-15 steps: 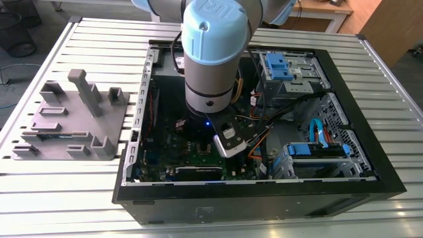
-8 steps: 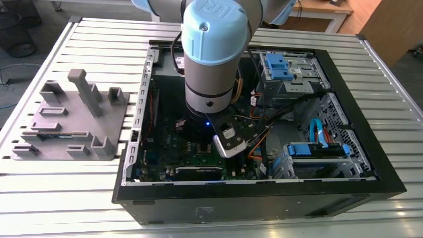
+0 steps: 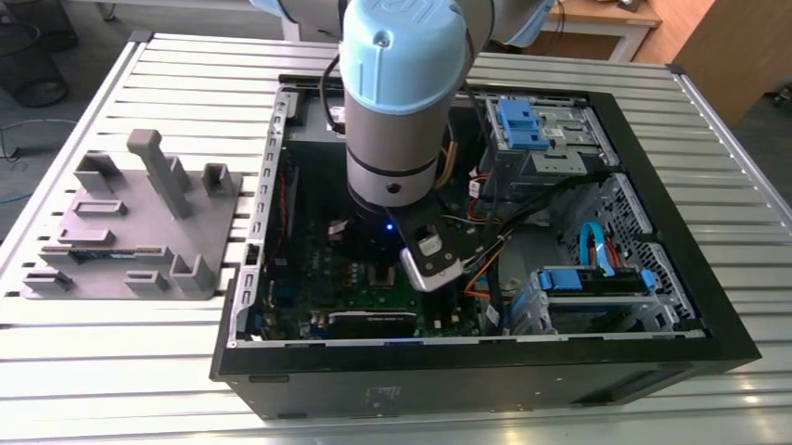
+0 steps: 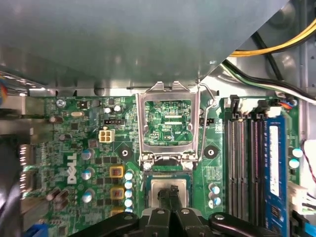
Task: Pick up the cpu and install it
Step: 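Place the cpu into insertion slot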
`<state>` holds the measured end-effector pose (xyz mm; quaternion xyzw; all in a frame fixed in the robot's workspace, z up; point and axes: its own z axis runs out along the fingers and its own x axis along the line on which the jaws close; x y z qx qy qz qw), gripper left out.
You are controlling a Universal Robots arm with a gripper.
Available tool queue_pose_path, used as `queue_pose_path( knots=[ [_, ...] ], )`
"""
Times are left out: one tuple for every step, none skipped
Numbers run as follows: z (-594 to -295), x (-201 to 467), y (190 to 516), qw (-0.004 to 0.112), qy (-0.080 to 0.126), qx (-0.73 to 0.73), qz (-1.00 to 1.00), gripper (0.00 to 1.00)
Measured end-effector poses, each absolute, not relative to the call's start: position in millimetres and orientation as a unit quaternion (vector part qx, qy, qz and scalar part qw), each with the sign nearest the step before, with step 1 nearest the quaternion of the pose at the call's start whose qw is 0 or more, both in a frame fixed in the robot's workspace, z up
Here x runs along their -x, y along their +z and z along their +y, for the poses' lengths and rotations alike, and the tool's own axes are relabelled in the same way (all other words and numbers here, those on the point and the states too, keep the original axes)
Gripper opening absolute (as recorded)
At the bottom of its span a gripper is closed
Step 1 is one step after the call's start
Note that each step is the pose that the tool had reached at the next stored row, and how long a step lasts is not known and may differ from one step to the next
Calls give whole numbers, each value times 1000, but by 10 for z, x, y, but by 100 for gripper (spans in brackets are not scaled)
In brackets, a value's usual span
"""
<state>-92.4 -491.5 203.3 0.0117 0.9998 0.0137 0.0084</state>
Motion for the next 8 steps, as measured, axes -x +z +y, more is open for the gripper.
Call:
queue_pose_path(
  knots=[
    [-4915,923,2055,9,14,-12,1000,11],
    [-4915,924,2079,9,14,-12,1000,11],
    [-4915,924,2101,8,14,-12,1000,11],
    [-4915,923,2118,8,14,-12,1000,11],
    [-4915,924,2129,8,14,-12,1000,11],
    [-4915,923,2142,8,14,-12,1000,11],
    [-4915,923,2160,8,14,-12,1000,11],
    [-4915,923,2176,8,14,-12,1000,11]
  ],
)
